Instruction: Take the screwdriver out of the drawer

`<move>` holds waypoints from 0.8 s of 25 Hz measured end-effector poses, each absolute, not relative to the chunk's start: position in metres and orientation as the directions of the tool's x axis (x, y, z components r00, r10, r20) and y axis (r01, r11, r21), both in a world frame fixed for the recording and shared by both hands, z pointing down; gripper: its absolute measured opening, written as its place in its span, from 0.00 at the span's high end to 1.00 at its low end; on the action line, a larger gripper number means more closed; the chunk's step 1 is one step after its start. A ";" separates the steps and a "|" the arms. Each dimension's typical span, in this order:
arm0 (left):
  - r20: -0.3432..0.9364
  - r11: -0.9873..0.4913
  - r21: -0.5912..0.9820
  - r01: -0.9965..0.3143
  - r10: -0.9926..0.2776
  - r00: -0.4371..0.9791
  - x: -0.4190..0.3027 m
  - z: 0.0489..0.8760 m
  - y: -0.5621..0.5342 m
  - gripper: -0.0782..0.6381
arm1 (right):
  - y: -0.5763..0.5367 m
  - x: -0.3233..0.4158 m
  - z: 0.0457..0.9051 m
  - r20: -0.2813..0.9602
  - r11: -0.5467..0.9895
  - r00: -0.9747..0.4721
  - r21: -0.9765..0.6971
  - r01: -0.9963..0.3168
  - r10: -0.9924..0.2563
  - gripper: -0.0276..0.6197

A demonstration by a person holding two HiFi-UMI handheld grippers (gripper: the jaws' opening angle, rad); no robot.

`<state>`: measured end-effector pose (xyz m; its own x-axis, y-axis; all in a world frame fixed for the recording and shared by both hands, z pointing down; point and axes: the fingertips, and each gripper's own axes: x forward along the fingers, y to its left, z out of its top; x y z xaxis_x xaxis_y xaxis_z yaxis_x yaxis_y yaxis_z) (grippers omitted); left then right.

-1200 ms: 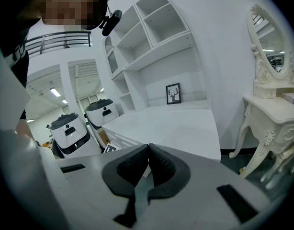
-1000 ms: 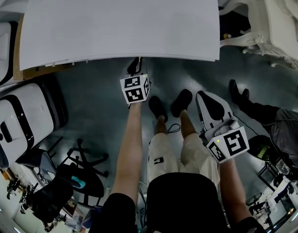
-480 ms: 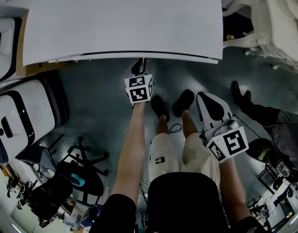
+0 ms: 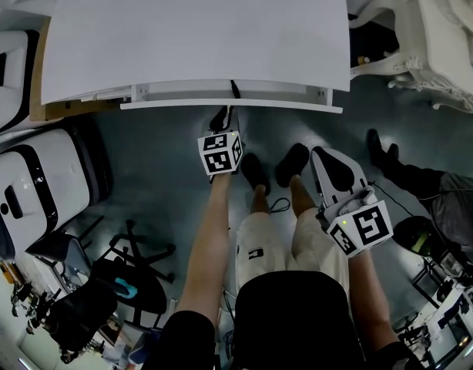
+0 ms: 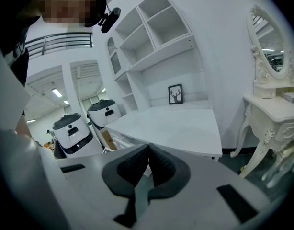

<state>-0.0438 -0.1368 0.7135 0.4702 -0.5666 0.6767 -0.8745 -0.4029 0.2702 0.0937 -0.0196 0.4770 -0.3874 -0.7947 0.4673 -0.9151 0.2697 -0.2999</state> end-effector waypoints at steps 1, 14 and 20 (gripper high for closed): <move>0.678 -0.406 0.268 -0.874 -0.566 0.470 -0.045 0.713 -0.133 0.77 | -0.019 0.093 0.476 0.466 0.270 -0.386 -0.299 -0.915 -0.796 0.93; 0.722 -0.413 0.266 -0.871 -0.514 0.464 -0.065 0.712 -0.077 0.77 | -0.001 0.067 0.462 0.454 0.292 -0.407 -0.304 -0.907 -0.792 0.93; 0.739 -0.407 0.287 -0.867 -0.482 0.471 -0.075 0.712 -0.055 0.77 | 0.009 0.050 0.460 0.462 0.311 -0.426 -0.305 -0.900 -0.778 0.93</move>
